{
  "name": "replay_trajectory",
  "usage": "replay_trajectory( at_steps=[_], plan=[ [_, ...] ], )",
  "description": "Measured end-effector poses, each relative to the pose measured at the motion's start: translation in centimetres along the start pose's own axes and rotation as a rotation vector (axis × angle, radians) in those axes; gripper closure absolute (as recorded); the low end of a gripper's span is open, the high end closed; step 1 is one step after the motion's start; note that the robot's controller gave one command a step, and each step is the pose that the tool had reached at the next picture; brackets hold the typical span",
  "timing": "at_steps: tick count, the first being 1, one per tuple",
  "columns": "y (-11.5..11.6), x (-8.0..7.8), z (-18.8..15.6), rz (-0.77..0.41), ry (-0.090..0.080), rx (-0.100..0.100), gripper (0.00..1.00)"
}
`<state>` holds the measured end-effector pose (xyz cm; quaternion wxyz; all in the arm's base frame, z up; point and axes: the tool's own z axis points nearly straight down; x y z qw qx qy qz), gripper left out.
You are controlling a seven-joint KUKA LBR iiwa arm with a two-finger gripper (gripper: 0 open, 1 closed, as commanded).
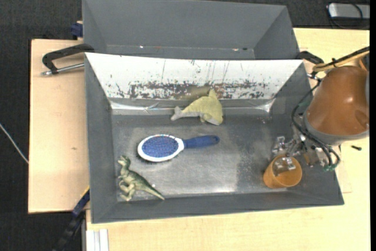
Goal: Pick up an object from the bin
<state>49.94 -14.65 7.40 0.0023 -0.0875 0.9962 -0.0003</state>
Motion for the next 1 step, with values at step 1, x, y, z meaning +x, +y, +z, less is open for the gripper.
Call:
replay_trajectory(
  at_steps=[1],
  plan=[
    [-0.92, -0.64, -17.74, -0.043, -0.009, 0.005, 1.0]
  ],
)
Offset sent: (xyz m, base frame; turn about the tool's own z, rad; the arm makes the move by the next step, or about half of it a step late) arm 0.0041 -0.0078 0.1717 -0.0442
